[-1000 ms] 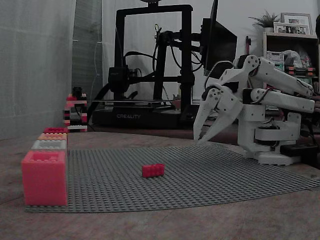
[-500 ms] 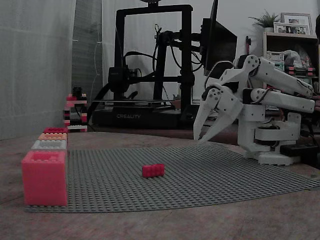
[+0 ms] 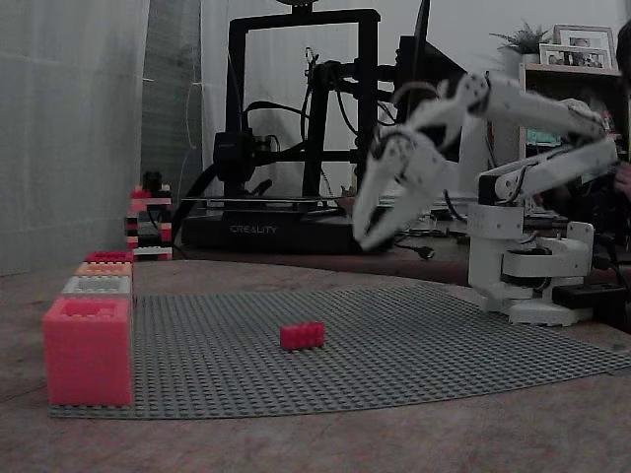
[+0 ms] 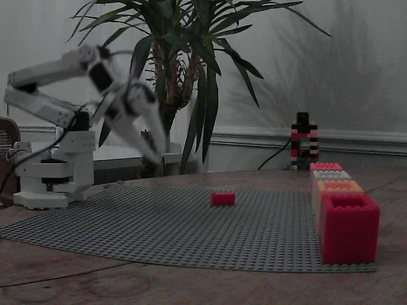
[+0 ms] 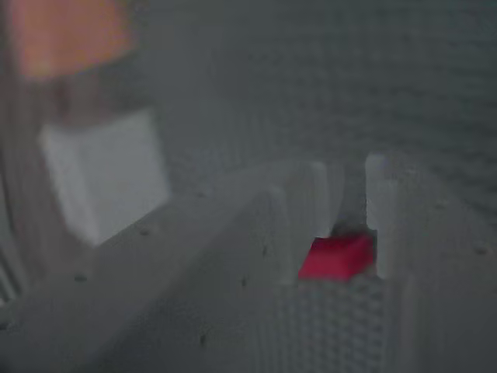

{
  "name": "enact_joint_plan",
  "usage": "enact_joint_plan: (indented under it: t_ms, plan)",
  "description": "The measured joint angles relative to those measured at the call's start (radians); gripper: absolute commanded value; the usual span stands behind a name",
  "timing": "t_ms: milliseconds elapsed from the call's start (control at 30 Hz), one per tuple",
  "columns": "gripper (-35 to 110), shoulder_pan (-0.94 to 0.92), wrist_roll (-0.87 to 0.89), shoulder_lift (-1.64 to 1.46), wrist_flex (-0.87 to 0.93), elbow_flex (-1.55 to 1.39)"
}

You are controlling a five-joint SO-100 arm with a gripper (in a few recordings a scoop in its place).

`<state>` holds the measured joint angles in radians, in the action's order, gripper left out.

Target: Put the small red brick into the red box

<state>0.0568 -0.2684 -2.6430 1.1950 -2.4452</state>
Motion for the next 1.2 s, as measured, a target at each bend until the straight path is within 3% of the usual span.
enact_joint_plan:
  t_ms: [300,500,800,1200]
  plan:
    - [2,0.146,-0.712,0.575,-0.002,0.357]
    - [7,0.155,-0.966,0.831,-0.005,0.508]
    - [10,0.192,-1.109,1.031,-0.009,0.649]
    - [9,0.252,-1.121,1.097,0.006,0.696]
